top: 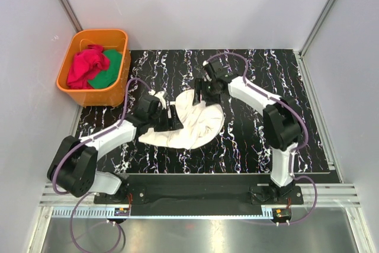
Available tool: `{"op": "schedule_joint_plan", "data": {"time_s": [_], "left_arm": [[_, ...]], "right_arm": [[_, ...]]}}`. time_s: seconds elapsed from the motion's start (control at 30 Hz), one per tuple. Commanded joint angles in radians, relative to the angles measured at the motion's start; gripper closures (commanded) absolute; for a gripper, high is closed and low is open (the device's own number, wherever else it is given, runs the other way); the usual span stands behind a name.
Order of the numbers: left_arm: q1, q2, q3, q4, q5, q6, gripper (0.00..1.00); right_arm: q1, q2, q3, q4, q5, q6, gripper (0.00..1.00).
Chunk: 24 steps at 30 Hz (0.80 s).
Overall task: Fold and stack the t-shirts
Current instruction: Move the tshirt to the center of the board, then flatten the tshirt out
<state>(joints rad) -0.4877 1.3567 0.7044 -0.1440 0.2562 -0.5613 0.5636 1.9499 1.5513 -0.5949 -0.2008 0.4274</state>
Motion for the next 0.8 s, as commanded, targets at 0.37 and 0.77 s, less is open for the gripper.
{"op": "schedule_joint_plan", "data": {"time_s": [0.37,0.77], "left_arm": [[0.005,0.180,0.044,0.142,-0.014,-0.031,0.49],[0.005,-0.020,0.104,0.003,-0.119,-0.006,1.00]], "right_arm": [[-0.065,0.299,0.345,0.003,-0.048,-0.033,0.32],[-0.064,0.204,0.395,0.020,-0.081,0.007,1.00]]}}
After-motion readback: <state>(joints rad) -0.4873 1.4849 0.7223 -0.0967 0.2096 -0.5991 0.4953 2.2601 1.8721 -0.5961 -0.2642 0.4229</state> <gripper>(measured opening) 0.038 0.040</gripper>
